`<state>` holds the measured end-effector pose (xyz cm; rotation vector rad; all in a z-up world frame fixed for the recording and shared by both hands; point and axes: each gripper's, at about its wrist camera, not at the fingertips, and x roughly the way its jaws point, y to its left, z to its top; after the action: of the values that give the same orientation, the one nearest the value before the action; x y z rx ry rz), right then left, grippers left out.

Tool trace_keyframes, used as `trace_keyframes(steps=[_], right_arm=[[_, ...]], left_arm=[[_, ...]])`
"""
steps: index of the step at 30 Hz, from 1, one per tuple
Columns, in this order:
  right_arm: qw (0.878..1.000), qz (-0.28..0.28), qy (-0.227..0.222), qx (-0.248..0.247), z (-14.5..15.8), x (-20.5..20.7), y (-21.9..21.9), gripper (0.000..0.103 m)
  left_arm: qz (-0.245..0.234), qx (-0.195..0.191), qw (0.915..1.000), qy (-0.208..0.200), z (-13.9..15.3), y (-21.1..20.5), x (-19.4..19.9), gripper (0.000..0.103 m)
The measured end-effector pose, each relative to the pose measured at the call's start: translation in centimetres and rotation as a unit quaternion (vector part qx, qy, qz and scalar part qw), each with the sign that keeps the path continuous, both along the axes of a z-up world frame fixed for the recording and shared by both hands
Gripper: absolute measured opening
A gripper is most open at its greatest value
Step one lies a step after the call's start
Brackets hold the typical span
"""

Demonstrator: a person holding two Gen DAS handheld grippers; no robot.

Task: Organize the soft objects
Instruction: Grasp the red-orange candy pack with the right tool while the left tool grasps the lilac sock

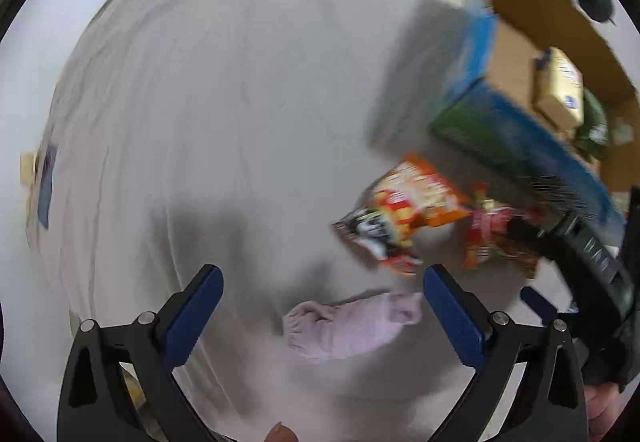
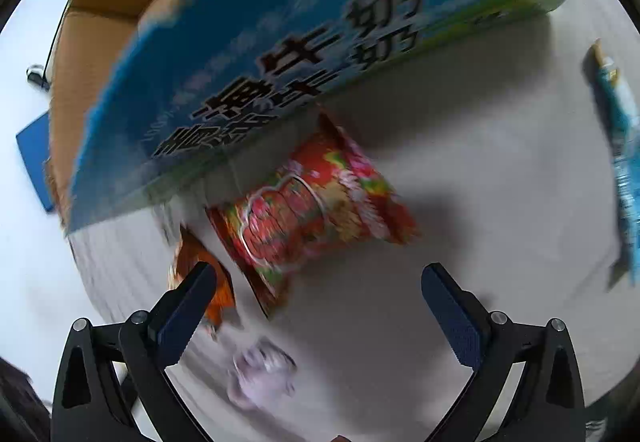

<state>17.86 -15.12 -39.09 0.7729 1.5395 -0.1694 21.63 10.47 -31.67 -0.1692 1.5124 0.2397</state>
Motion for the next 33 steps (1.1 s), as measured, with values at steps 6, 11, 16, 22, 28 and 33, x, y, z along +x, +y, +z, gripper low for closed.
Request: trace_keyframes(steps=[6, 11, 16, 22, 28, 33], right_arm=[[0.998, 0.002, -0.02, -0.067, -1.1, 1.0, 3.5, 0.103], [0.992, 0.059, 0.008, -0.108, -1.7, -0.7, 3.6, 0.103], [0.987, 0.105, 0.061, -0.106, -2.3, -4.4, -0.2, 0.103], [0.99, 0.112, 0.027, -0.079, 0.2, -6.6, -2.4, 0.103], [0.996, 0.081, 0.004, -0.041, 0.0, -3.7, -0.7, 0.103], [0.995, 0.08, 0.022, -0.062, -1.2, -1.0, -0.1, 0.067]], left_arm=[[0.024, 0.004, 0.9996, 0.017, -2.5, 1.5, -1.3, 0.103], [0.013, 0.007, 0.9996, 0.024, -3.2, 1.1, -1.9, 0.103], [-0.026, 0.002, 0.9991, 0.033, -3.9, 0.3, -2.9, 0.103], [-0.094, 0.01, 0.9936, 0.061, -5.9, -2.4, -4.1, 0.103], [-0.194, 0.035, 0.9791, 0.052, -6.8, -6.8, -3.8, 0.103], [-0.236, 0.009, 0.9692, 0.069, -8.0, -9.3, -2.7, 0.103]])
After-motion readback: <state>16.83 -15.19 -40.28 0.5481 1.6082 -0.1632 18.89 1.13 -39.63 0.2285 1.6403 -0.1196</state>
